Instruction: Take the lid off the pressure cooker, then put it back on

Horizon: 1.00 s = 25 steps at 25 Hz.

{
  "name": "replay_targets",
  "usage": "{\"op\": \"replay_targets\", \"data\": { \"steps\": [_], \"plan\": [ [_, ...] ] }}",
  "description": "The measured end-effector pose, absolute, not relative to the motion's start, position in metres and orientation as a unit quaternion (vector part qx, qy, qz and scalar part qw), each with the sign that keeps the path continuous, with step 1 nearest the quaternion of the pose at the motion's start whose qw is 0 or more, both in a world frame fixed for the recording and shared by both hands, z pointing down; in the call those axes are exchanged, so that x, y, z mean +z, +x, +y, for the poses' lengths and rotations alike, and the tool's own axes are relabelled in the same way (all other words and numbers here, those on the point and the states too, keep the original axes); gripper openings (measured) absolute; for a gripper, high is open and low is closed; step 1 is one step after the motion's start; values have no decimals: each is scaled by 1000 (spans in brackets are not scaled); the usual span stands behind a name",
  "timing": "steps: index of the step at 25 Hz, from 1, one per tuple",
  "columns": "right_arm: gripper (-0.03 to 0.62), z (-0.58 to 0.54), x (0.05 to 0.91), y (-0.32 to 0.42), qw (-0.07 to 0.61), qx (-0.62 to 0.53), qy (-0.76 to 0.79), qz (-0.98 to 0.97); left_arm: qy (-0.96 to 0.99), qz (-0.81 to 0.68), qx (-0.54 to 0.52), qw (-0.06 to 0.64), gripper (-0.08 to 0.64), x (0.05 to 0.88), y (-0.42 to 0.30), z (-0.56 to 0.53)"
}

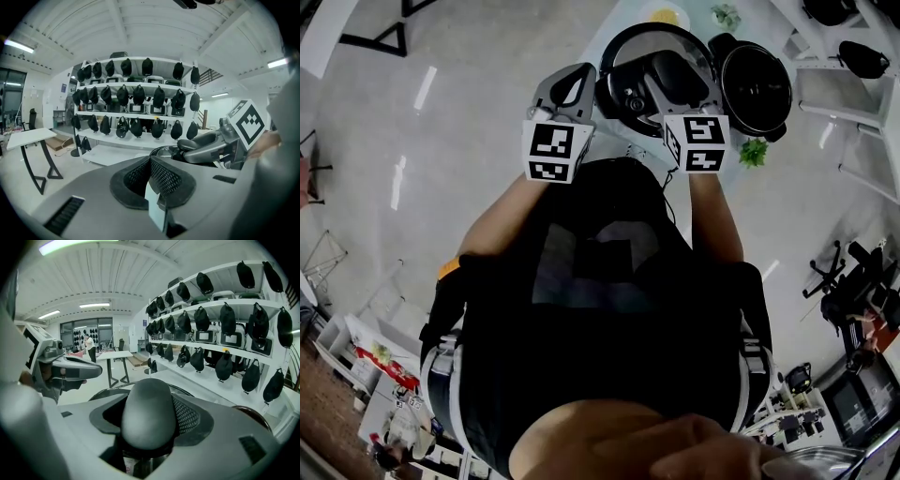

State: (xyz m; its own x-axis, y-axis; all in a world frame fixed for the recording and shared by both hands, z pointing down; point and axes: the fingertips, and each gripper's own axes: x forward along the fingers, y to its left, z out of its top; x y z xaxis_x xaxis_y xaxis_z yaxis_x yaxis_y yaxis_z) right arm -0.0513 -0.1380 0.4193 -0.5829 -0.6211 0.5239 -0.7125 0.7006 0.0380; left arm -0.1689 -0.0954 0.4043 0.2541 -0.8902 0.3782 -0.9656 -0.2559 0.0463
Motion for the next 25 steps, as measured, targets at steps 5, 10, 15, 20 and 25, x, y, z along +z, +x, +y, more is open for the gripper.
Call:
{"op": "replay_targets", "data": {
  "steps": [5, 10, 15, 20, 25],
  "plan": [
    [298, -129, 444, -69, 269, 101, 373, -882, 777, -592, 157, 145, 6, 418, -187, -88],
    [298, -131, 482, -69, 277, 123, 381, -873, 778, -580, 184, 157, 6, 440, -188, -85],
    [299, -136, 520, -65, 285, 134, 391, -865, 778, -571, 204, 167, 8, 466, -187, -82],
    [299, -139, 558, -68, 294, 142, 396, -858, 777, -563, 223, 174, 7, 493, -192, -83],
    [299, -141, 583, -69, 302, 149, 400, -852, 776, -558, 233, 181, 7, 516, -195, -86]
  ]
}}
